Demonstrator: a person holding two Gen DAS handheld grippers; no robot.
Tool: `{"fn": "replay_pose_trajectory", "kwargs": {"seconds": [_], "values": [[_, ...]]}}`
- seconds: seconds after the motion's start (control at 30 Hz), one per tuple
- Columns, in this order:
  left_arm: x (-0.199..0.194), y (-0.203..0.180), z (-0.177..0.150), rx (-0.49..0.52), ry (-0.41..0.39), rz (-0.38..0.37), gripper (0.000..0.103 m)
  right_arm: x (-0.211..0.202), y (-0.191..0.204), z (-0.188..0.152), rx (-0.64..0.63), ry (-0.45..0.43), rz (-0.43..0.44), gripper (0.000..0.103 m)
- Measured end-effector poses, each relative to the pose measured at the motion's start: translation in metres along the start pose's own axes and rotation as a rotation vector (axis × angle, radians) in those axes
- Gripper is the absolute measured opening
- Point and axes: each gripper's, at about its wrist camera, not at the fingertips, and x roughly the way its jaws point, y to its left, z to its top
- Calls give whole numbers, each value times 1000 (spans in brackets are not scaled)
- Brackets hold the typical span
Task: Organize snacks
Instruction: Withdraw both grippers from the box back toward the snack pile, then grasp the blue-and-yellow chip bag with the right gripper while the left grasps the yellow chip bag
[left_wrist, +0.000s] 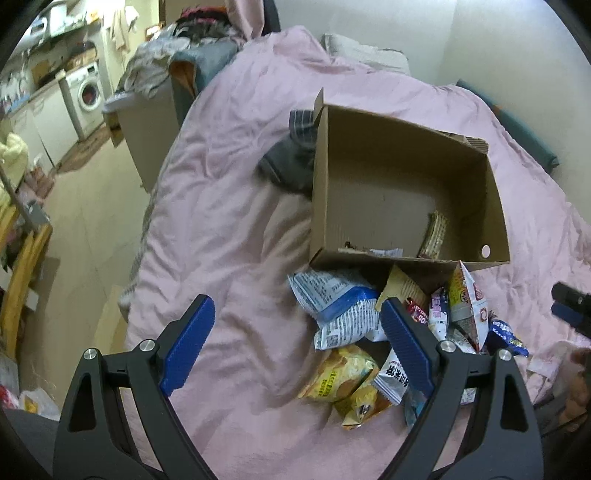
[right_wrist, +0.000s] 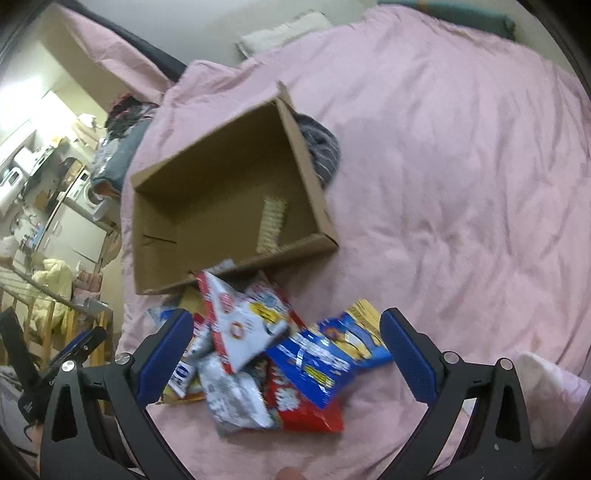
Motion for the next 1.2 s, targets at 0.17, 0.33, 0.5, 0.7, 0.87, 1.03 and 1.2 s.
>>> {"fn": "replay_pose_trajectory", "kwargs": {"seconds": [0.17,0.33,0.5,0.7,0.87,1.03,1.2], "values": [[5,4,-1,-27,22,1,89,13,-19,-3,54,69,-39,102],[4,10,-1,-47,34,0,89,47,-55,-12,269,242,-41,89],[5,13,1,-65,41,-7,89,79,-68,-13,379,339,-23,87],[4,15,2,-66,33,0,89,100,-56,-13,335,370,-58,66],[8,22,2,-100,54,-3,89,81,-59,-8,307,297,-75,48],[10,24,1,-114,62,-2,90,46,-57,-3,251,183,-83,41],[16,26,-1,-124,89,7,89,1,-43,8,160,-9,-31,40]]}}
